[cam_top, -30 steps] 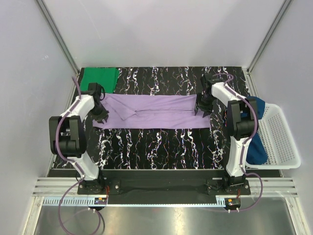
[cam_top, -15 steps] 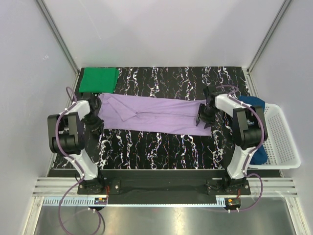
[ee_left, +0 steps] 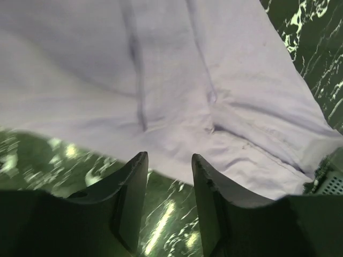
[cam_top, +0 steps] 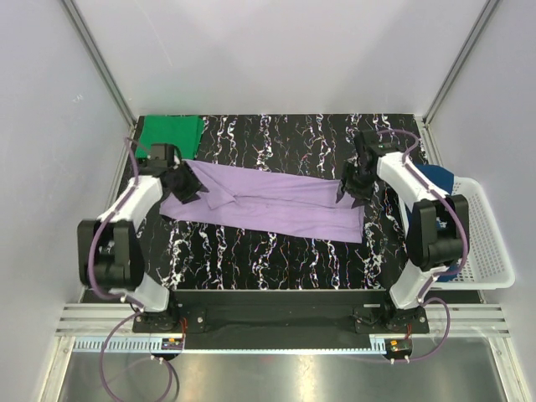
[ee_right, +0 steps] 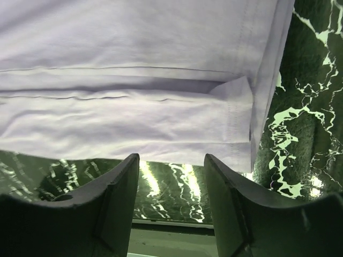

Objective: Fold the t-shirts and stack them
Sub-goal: Fold the tshirt

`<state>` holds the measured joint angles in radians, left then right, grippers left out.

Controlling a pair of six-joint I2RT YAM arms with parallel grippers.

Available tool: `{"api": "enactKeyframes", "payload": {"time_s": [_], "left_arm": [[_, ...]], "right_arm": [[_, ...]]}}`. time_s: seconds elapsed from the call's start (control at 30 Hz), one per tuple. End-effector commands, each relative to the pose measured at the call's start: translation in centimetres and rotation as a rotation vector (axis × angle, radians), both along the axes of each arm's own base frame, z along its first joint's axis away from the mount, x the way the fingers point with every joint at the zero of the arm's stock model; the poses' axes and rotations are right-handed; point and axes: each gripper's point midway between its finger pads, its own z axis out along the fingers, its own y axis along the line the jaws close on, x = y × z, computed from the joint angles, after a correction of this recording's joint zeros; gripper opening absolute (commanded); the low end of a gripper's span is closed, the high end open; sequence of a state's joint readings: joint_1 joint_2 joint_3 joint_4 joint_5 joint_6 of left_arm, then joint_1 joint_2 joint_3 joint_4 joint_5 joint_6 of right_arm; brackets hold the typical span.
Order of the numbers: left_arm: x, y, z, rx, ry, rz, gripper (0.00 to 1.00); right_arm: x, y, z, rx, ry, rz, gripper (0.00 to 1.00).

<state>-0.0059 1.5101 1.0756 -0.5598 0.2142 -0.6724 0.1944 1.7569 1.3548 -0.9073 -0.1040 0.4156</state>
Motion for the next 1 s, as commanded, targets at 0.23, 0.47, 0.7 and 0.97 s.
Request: {"api": "enactKeyframes", "payload": {"time_s": [0.23,0.47,0.7,0.97], "left_arm": [[3.5,-3.5,-3.0,-0.16,0.022,0.055,0.4],[1.8,-1.9,-4.2,-0.058,0.127,0.147,0.36],[0.7,-2.6,-5.8,-0.051,0.201,0.153,0.39],[1.4,-2.1,-6.3,-0.017,0.204,0.157,0.39]], "right_arm": [[-1.1,0.4,3.5,0.032,-0.068,0.028,0.59],[-2.0,0.2,3.2,0.027,-0.067,0.025,0.59],[-2.0,0.4,3.1,0.04,-0.065,0.019,0.59],[-2.1,0.4,3.1,0.043,-0.069,0.02,0.59]]}}
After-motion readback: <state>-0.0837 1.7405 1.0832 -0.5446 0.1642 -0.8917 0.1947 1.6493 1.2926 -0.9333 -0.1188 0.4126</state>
